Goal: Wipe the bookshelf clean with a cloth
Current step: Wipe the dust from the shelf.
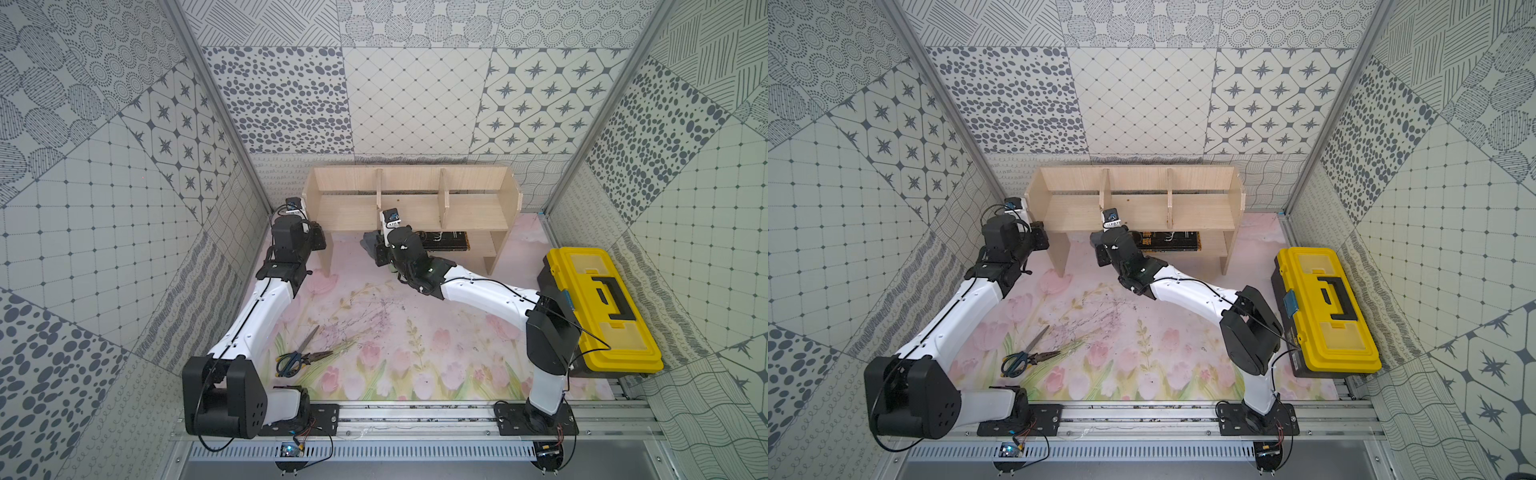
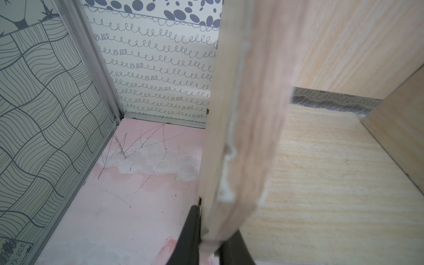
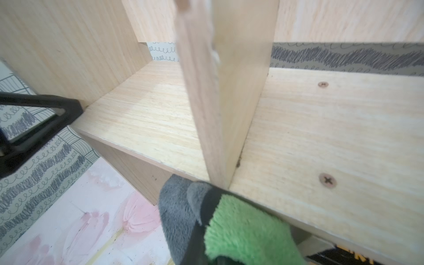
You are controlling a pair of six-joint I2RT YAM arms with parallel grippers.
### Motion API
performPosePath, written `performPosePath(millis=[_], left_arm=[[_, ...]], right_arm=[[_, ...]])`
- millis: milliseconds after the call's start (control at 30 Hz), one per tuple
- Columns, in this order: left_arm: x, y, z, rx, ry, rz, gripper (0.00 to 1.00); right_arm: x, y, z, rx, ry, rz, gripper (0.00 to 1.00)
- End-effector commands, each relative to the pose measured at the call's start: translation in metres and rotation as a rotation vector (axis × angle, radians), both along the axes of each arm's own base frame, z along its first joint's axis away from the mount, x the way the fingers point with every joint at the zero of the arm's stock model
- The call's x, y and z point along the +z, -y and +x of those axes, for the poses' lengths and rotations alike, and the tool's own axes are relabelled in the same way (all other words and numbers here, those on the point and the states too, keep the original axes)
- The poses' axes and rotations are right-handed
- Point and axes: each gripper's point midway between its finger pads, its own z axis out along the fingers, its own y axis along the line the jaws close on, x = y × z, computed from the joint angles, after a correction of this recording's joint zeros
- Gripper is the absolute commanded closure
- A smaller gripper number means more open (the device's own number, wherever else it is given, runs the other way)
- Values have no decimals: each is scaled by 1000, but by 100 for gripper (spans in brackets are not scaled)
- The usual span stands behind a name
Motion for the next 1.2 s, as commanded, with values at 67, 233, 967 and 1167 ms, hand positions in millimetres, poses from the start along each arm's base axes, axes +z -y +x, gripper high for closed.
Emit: performPosePath(millis=[67,233,967,1167], left_arm=[[-13,39,1,-128,-45,-241,100],[-16,40,2,-132,-52,-235,100],[-32,17,10,-61,-96,-203,100],[-35,18,10,-62,-103,-212,100]], right_arm=[[43,-2,-7,1,123,59,100],[-43,3,-6,-40,0,3,100],[14,31,-4,-23,82,24,100],[-81,35,-24,-2,-85,-24,100]])
